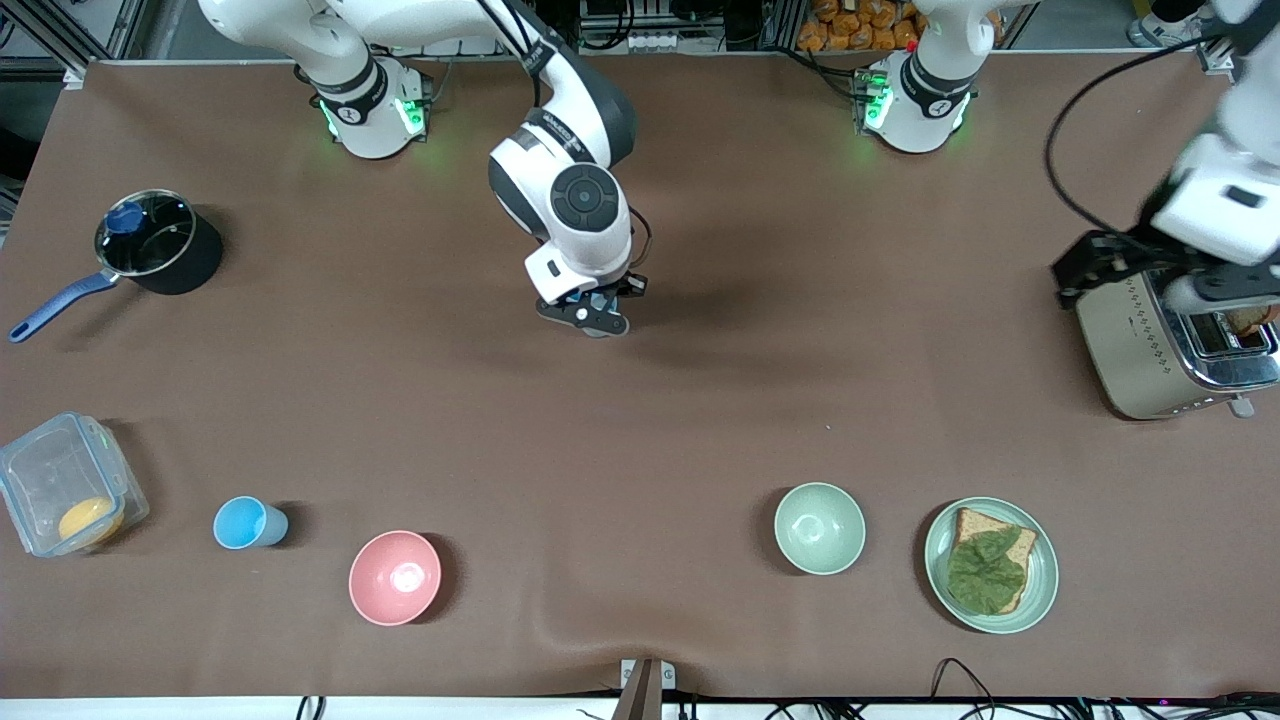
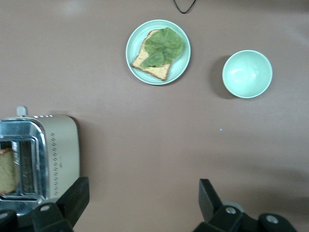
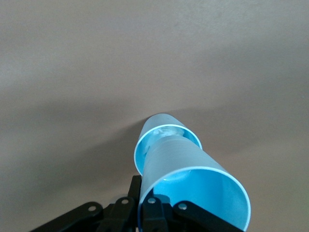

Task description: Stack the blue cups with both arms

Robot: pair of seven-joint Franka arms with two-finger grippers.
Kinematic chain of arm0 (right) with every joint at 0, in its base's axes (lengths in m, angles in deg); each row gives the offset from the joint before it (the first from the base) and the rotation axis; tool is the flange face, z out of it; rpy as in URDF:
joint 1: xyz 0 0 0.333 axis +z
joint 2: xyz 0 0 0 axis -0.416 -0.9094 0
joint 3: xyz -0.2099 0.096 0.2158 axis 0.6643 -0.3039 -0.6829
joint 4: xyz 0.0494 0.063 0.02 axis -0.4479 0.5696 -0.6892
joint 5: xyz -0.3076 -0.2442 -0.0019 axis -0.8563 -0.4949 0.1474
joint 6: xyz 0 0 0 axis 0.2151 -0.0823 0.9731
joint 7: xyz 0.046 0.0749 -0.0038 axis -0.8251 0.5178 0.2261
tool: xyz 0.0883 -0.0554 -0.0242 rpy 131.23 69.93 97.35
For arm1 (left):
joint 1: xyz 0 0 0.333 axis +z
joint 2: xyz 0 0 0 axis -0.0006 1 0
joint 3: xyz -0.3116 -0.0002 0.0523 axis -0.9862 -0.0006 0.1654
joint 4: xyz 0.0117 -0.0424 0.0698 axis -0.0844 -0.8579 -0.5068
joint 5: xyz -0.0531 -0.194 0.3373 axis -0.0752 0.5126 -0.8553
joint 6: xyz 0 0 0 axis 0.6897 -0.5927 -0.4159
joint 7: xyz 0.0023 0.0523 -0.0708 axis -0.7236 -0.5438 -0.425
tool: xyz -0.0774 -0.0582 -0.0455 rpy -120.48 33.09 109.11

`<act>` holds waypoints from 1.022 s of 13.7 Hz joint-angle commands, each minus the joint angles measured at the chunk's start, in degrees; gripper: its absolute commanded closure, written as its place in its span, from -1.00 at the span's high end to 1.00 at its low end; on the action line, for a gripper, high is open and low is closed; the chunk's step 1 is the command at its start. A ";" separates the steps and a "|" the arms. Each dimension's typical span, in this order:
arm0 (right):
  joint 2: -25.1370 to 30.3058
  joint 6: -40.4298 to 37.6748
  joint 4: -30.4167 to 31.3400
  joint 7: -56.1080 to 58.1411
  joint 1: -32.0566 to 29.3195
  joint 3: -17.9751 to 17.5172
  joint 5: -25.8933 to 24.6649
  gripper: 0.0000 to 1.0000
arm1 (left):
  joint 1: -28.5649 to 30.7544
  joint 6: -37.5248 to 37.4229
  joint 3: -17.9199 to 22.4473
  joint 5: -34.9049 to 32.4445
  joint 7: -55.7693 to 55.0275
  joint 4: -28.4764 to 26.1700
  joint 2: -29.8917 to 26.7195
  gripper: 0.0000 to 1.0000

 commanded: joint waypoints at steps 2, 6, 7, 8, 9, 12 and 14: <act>-2.07 -0.18 -2.06 -0.73 1.34 0.46 0.81 -1.00 | 2.37 -1.49 -0.83 1.47 3.64 0.61 -0.59 1.00; -1.90 -0.36 -2.15 -0.64 1.52 0.55 1.07 1.00 | 2.55 -4.30 -0.83 2.86 3.91 2.37 -0.76 1.00; -1.64 -0.62 -2.32 0.23 0.73 0.55 0.99 1.00 | 2.72 -4.83 -0.74 3.48 3.99 2.37 -1.29 1.00; -0.85 -0.97 -2.41 0.84 -0.32 0.72 0.90 1.00 | 2.81 -5.10 -0.66 3.84 4.08 2.46 -1.73 1.00; 0.37 -1.67 -2.32 2.07 -1.90 0.73 0.81 1.00 | 2.64 -5.10 -0.22 4.71 4.08 2.37 -2.69 1.00; 3.80 -7.64 -2.32 11.80 -8.48 0.81 0.81 1.00 | -1.03 -7.20 5.39 9.28 5.75 1.93 -3.22 1.00; 5.48 -9.84 -2.32 18.75 -13.92 0.81 0.81 1.00 | -6.12 -7.38 11.18 9.55 6.19 1.85 -3.31 1.00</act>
